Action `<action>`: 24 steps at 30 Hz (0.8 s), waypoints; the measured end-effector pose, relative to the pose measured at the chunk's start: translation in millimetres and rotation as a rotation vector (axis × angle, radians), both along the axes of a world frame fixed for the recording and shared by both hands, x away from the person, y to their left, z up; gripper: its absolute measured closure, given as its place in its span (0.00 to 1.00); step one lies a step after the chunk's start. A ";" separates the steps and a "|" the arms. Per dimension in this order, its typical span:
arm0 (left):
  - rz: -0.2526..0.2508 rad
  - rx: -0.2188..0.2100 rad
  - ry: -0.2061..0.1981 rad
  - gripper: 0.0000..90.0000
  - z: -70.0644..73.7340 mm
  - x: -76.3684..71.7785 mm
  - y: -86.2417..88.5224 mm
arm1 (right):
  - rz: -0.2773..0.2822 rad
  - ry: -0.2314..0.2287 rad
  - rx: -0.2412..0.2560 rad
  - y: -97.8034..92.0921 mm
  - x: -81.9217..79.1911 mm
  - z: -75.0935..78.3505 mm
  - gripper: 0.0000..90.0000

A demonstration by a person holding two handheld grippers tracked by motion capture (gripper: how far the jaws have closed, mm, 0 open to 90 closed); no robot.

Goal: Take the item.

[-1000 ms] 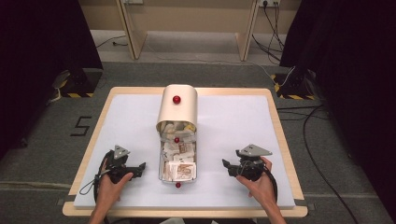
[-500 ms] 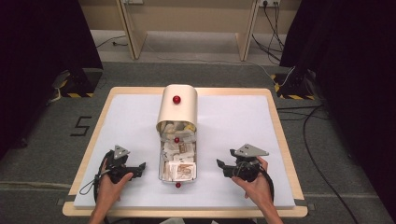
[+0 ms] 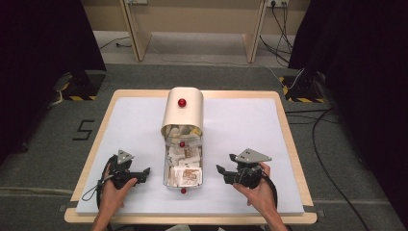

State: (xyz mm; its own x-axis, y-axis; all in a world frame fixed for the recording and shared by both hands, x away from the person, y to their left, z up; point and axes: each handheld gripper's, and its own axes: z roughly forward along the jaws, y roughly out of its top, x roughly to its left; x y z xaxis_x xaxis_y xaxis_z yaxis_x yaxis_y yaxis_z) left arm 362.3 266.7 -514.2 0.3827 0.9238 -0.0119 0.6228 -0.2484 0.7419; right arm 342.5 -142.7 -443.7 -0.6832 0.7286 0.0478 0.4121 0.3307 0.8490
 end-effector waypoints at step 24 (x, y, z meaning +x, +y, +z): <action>0.002 -0.003 -0.002 0.04 -0.2 0.0 -0.3 | 0.120 -0.017 0.030 33.2 -13.5 13.2 0.44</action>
State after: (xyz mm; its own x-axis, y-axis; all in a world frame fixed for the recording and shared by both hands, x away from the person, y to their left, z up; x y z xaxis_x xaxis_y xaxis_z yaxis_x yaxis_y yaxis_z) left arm 362.3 266.4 -514.3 0.3808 0.9246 -0.0137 0.6219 -0.2451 0.7438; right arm 329.0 -109.5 -430.5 -0.7666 0.6397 0.0558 0.3561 0.3513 0.8659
